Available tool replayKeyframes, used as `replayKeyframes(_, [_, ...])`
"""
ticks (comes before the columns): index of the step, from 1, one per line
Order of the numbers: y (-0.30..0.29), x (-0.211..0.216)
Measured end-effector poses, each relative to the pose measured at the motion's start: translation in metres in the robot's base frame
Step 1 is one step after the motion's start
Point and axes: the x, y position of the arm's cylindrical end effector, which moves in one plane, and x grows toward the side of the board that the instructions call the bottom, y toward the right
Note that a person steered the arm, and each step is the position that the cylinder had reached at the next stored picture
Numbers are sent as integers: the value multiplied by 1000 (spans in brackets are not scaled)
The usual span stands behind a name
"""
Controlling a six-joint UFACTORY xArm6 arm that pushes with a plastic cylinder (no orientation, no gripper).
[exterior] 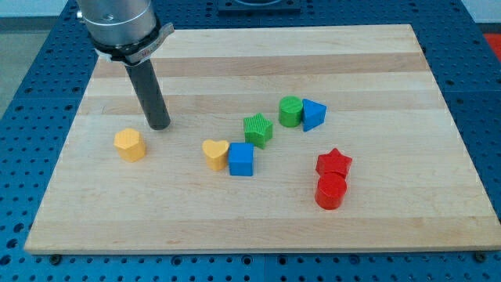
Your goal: Separate the yellow heart from the blue cube
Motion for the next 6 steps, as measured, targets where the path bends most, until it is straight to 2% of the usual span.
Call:
replayKeyframes(3, [80, 21])
replayKeyframes(4, [77, 32])
replayKeyframes(5, [77, 58])
replayKeyframes(6, [77, 110])
